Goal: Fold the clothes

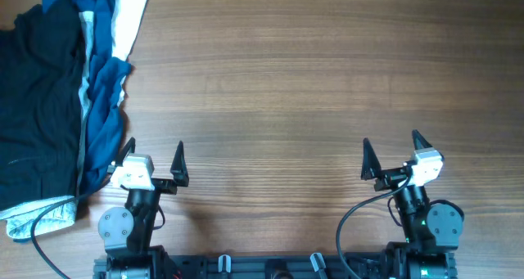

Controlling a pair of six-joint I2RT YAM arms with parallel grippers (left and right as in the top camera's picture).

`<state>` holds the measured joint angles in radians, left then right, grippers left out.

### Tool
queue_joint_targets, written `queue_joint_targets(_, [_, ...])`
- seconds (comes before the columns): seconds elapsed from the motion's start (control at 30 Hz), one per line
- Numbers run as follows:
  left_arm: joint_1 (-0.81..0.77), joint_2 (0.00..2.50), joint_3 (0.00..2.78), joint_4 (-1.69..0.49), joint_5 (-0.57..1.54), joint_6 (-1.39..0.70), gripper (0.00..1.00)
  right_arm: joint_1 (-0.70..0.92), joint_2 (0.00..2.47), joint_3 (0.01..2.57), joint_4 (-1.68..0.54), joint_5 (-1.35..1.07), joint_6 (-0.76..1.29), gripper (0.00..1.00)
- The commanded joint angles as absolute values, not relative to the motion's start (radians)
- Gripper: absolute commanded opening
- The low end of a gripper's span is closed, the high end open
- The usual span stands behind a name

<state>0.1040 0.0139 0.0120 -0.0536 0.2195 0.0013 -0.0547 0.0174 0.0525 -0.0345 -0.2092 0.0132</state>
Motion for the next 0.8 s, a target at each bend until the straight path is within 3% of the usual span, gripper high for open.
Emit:
queue_joint_targets(0.0, [0.11, 0.003, 0.006, -0.056, 0.235, -0.009, 1.0, -0.052, 0.01, 0.044, 0.019, -0.184, 0.014, 1.0])
queue_joint_targets(0.2, [0.109, 0.004, 0.006, -0.05, 0.269, -0.01, 1.0, -0.052, 0.029, 0.046, 0.108, -0.184, 0.105, 0.99])
queue_joint_targets(0.3, [0.109, 0.008, 0.006, -0.045, 0.445, -0.039, 1.0, -0.052, 0.104, 0.075, 0.109, -0.187, 0.104, 1.0])
queue_joint_targets(0.4, [0.109, 0.023, 0.006, -0.042, 0.434, -0.147, 1.0, -0.052, 0.286, 0.146, 0.144, -0.188, 0.098, 1.0])
queue_joint_targets(0.5, [0.109, 0.023, 0.006, -0.035, 0.438, -0.22, 1.0, -0.052, 0.528, 0.21, 0.293, -0.211, -0.093, 1.0])
queue_joint_targets(0.63, [0.109, 0.023, 0.006, -0.015, 0.437, -0.231, 1.0, -0.052, 0.907, 0.401, 0.49, -0.406, -0.027, 1.0])
queue_joint_targets(0.77, [0.11, 0.034, 0.019, -0.029, 0.4, -0.26, 1.0, -0.052, 1.165, 0.679, 0.39, -0.535, 0.055, 1.0])
